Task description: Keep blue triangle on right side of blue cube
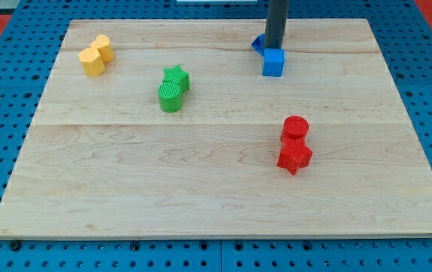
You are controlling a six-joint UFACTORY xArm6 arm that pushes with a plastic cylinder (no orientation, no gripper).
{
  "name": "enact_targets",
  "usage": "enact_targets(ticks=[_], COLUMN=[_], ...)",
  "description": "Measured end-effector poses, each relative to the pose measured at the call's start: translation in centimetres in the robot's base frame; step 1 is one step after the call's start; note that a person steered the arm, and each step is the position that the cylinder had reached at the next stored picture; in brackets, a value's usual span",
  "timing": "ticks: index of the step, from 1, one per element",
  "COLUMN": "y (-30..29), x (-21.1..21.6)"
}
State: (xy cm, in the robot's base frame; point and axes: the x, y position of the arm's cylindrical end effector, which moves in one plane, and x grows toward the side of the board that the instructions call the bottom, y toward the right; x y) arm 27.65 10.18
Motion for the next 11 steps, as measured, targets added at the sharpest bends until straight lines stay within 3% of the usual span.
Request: enact_targets(ticks=[2, 3, 5, 6, 7, 8, 9, 10, 11], y=[8.7, 5.5, -0.6, 0.3, 1.3, 0.6, -8.1, -7.0, -2.7], x=[5.0, 8.2, 3.3, 4.1, -0.1, -7.9, -7.6, -4.9, -5.0])
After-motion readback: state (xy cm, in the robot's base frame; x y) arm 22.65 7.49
